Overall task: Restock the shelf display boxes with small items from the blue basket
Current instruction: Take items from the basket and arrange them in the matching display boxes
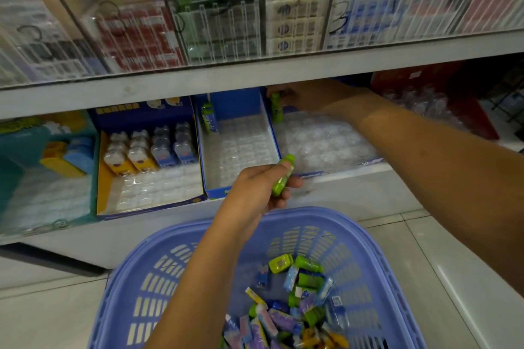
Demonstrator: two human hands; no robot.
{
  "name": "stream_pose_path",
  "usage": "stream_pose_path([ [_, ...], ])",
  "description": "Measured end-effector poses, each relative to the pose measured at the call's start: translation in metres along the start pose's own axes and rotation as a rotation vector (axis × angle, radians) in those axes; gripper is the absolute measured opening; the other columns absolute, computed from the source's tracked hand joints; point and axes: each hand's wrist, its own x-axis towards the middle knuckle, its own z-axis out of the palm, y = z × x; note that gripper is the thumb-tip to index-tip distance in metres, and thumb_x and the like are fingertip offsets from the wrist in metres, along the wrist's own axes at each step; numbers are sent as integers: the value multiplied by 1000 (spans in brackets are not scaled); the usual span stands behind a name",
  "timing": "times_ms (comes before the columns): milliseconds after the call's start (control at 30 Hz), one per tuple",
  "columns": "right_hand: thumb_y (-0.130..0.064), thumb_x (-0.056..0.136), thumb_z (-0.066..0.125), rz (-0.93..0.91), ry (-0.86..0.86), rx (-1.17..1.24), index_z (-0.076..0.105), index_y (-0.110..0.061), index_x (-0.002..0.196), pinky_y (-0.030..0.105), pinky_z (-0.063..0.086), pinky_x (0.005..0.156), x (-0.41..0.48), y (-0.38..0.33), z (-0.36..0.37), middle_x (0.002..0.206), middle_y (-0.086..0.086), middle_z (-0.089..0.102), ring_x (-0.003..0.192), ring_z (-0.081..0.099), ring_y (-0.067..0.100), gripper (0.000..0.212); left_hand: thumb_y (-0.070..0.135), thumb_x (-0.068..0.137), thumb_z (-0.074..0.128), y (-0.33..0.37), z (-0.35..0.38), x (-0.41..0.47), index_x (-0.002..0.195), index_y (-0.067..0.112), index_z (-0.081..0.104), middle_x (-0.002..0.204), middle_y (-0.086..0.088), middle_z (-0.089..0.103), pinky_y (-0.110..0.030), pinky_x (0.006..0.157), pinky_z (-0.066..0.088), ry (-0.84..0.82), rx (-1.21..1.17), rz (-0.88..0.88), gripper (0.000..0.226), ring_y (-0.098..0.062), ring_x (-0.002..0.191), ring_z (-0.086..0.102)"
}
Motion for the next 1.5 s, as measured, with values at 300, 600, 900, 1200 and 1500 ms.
stream_pose_path([
  [300,-20,95,53,50,66,28,45,-18,138,6,25,85,0,-3,14,143,4,45,127,44,21,44,18,101,34,4,4,0,112,-7,58,73,-13,66,-19,38,34,0,-180,-97,36,-10,43,44],
  [600,-7,91,50,196,414,7,60,-3,115,29,41,88,-41,-45,17,120,20,61,112,56,32,27,6,98,36,8,8,-17,123,-5,53,88,-11,63,-20,55,51,-98,-359,22,32,-14,63,58],
  [900,-15,78,73,52,107,809,71,-24,92,9,50,68,-140,-62,1,82,-8,74,77,68,0,17,12,99,42,15,20,-18,125,-10,48,88,-12,66,-21,65,56,-83,-424,180,34,-14,71,67],
  [1200,-7,85,63,148,482,184,66,1,98,15,44,81,-88,-24,-10,99,14,68,93,61,17,15,20,99,45,-13,42,-13,146,9,32,151,-9,35,-24,110,26,13,1125,531,50,-22,138,34],
  [1500,-13,92,58,139,221,85,57,-8,126,16,34,89,-28,4,8,127,12,58,118,51,26,35,22,95,50,-31,34,-8,148,8,25,153,-5,27,-23,113,17,-8,1404,647,60,-19,140,22],
])
